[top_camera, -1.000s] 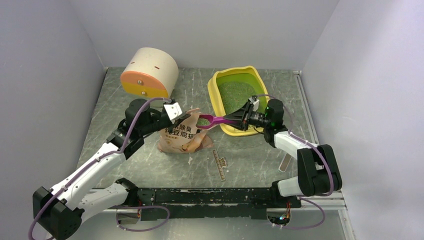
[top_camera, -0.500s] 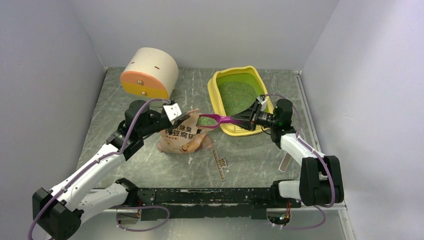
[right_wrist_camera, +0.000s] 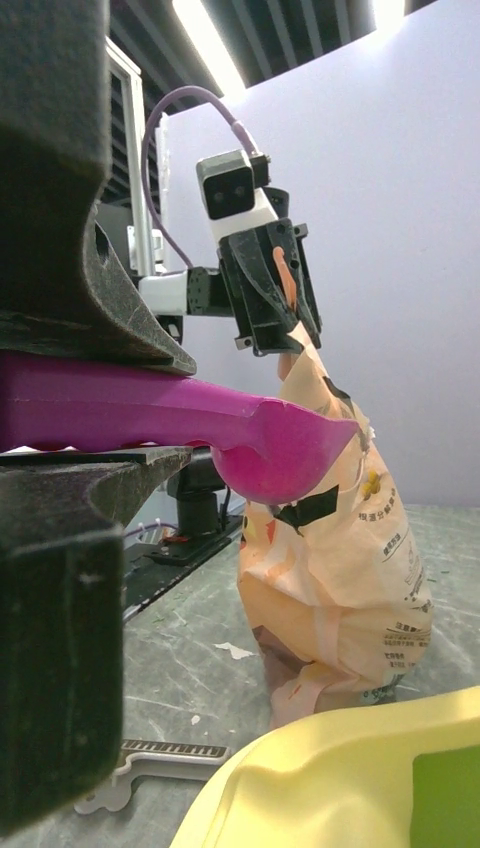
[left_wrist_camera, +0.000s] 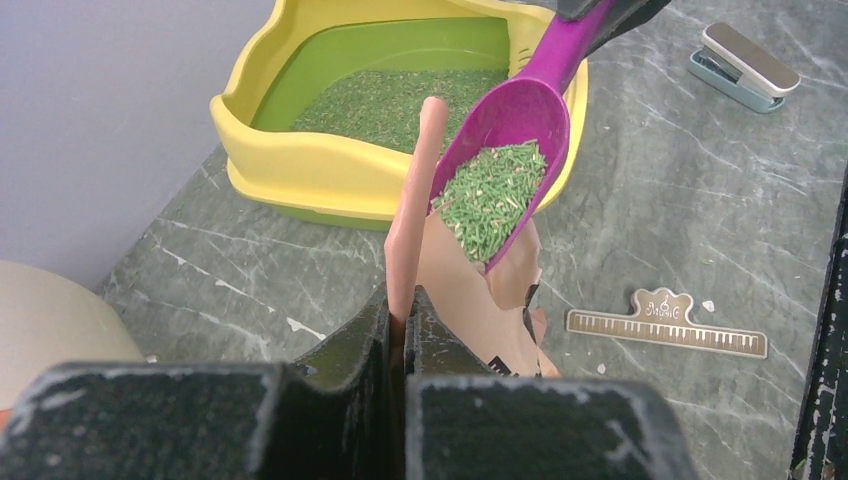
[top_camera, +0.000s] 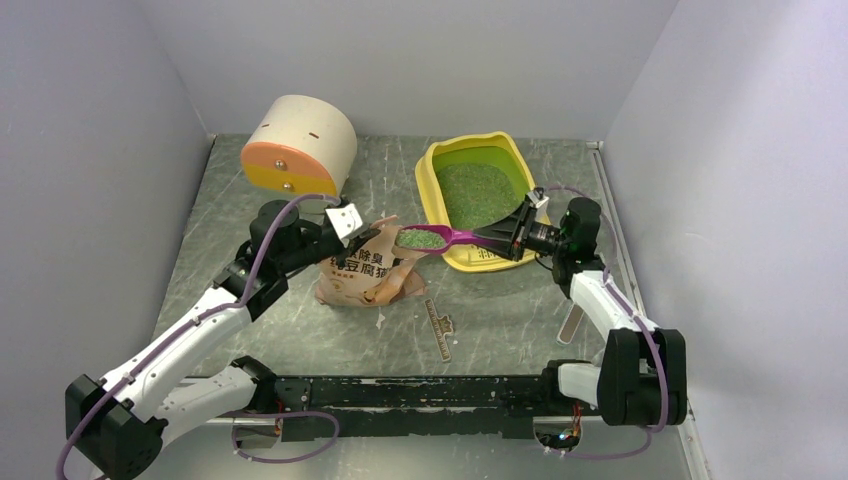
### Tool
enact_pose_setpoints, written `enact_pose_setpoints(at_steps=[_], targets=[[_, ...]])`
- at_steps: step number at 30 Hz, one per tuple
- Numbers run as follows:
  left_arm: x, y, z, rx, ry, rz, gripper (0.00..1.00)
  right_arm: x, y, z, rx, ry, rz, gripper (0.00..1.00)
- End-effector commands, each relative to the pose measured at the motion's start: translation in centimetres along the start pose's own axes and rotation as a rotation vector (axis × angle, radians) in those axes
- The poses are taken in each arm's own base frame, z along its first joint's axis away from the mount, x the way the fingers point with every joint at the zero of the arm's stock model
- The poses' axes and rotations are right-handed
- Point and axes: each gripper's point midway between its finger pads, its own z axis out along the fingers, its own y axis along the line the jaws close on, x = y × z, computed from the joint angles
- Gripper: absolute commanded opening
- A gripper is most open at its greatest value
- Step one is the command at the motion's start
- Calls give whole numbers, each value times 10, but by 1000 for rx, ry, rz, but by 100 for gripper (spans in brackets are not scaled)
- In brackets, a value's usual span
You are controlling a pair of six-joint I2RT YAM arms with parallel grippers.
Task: Fill the litter box with clean litter
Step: 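Scoop the cat litter from the cat litter bag, then pour the cat litter into the litter box.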
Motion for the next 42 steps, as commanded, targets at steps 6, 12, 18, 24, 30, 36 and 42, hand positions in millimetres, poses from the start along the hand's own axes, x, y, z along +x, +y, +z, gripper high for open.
enact_pose_setpoints(at_steps=[6,12,18,24,30,36,42], targets=[[-3,9,3,-47,-7,-12,5,-9,22,-15,-31,-33,-48,0],[1,10,6,-48,6,-24,5,-16,27,-26,-38,-64,-56,0],[3,9,8,-39,12,-29,5,-24,34,-36,-46,-93,-69,0],[3,9,9,-36,16,-26,5,-35,40,-45,-66,-137,-63,0],[3,9,9,-31,18,-27,5,-50,46,-53,-84,-200,-79,0],[2,6,8,-13,19,-17,5,-76,34,-63,-30,-307,-74,0],[4,3,5,0,37,-13,5,-110,17,-75,25,-434,-57,0]])
